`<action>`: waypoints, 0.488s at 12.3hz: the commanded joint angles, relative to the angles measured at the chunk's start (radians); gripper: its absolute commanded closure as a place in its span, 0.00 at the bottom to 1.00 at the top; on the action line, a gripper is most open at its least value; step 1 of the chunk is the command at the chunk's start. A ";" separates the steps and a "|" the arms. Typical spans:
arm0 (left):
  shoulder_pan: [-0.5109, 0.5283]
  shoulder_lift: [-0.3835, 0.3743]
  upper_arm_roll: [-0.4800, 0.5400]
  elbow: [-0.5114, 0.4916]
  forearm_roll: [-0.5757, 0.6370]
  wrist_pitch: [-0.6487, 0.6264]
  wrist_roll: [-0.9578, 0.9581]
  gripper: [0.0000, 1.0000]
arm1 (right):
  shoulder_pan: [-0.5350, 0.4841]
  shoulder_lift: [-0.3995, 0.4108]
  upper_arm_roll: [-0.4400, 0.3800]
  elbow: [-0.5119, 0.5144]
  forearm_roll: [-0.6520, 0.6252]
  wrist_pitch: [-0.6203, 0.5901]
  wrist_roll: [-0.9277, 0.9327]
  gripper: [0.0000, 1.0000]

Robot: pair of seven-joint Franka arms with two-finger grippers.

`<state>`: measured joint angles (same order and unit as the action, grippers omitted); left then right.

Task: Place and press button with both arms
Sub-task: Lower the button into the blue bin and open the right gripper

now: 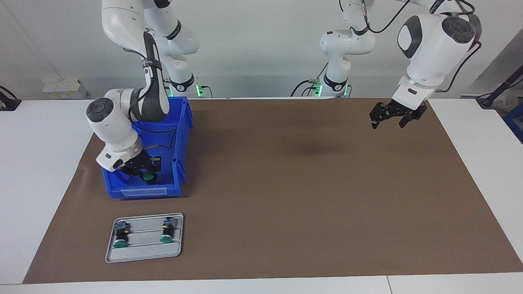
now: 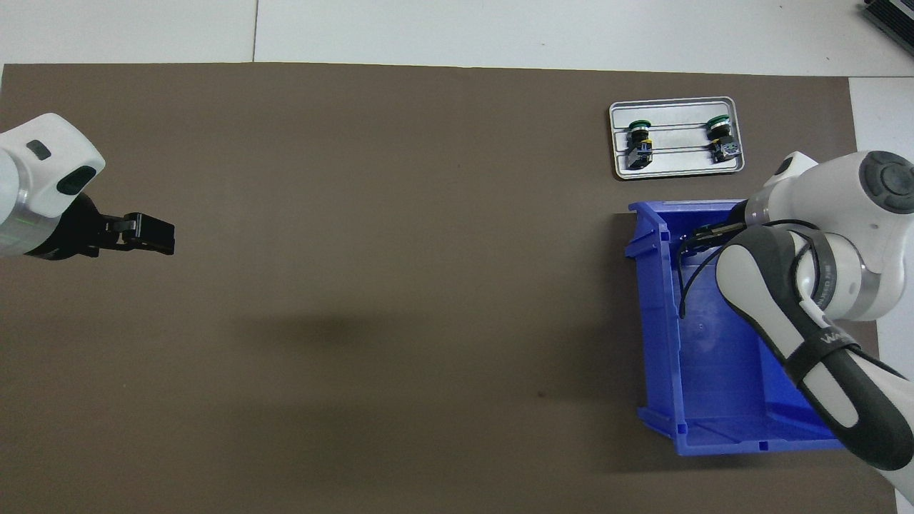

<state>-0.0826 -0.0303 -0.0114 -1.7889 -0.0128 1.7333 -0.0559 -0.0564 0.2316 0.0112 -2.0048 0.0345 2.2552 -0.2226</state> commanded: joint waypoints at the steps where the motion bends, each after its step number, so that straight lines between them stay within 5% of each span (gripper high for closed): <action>1: 0.012 -0.026 -0.009 -0.023 0.017 0.005 0.005 0.00 | -0.007 -0.015 0.006 -0.020 0.027 0.021 0.020 0.31; 3: 0.012 -0.026 -0.009 -0.023 0.017 0.005 0.005 0.00 | -0.008 -0.024 0.003 -0.006 0.027 0.009 0.049 0.10; 6: 0.012 -0.026 -0.009 -0.023 0.017 0.005 0.005 0.00 | -0.011 -0.079 0.001 0.000 0.024 -0.040 0.109 0.03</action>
<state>-0.0826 -0.0303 -0.0114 -1.7889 -0.0128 1.7333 -0.0559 -0.0579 0.2052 0.0067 -1.9960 0.0351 2.2527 -0.1455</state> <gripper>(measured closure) 0.000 0.053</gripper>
